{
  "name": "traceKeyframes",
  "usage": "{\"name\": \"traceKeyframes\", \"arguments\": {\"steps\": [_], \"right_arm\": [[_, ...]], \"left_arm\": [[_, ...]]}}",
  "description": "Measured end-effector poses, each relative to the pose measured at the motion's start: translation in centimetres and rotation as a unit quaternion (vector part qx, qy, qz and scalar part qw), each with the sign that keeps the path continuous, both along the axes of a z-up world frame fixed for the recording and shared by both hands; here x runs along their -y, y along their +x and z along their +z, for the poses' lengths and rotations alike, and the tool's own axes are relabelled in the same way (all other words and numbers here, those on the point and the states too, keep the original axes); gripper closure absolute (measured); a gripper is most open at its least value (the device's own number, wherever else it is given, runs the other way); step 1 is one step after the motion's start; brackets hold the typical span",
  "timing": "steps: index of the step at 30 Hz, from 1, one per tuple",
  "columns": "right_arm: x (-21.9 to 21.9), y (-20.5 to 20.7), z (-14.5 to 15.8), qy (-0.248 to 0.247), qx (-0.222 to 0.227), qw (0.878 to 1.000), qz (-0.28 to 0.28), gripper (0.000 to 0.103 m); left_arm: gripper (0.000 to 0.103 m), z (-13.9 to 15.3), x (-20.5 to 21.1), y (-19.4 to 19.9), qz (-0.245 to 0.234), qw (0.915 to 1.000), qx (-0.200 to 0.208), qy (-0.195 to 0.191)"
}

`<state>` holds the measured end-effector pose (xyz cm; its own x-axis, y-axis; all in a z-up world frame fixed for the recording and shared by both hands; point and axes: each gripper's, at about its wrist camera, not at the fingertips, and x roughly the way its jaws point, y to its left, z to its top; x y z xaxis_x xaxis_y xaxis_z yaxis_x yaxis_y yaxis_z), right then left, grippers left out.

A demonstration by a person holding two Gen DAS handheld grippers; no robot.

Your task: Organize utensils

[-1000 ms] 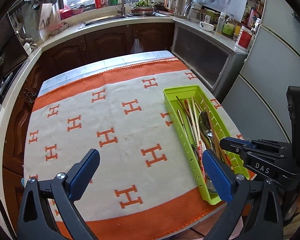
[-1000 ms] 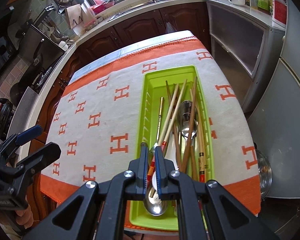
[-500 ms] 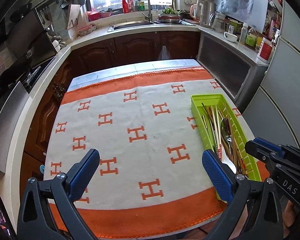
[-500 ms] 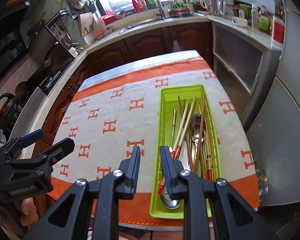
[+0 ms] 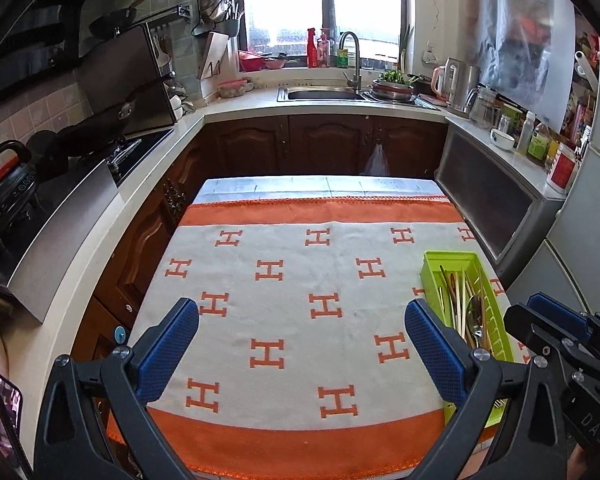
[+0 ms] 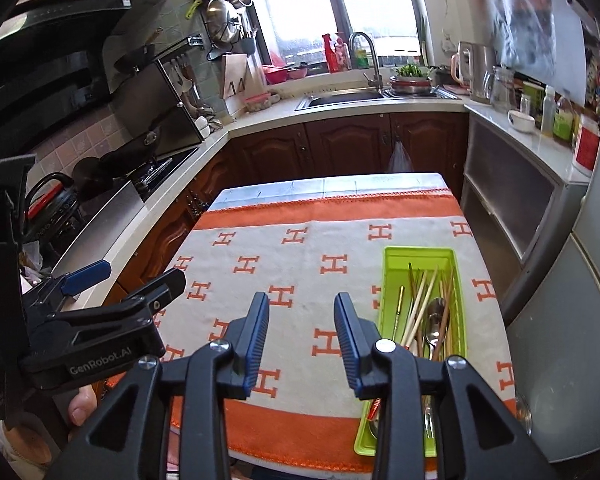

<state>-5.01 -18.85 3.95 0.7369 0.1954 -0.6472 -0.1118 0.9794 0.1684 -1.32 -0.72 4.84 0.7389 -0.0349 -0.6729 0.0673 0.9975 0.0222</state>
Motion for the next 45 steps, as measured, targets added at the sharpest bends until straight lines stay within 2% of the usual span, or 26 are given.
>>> {"name": "traceKeyframes", "arguments": {"steps": [15,45], "right_arm": [[-0.7,0.5,-1.5,-0.001,-0.026,1.0,-0.006,0.069],[-0.7,1.2,-2.9,0.0,-0.049,0.999,-0.018,0.068]], "left_arm": [[0.001,-1.1,-0.1,-0.1,0.001,0.9997,-0.021,-0.009],[0.001,-2.6,0.4,0.9,-0.006,0.9988,-0.049,-0.009]]}}
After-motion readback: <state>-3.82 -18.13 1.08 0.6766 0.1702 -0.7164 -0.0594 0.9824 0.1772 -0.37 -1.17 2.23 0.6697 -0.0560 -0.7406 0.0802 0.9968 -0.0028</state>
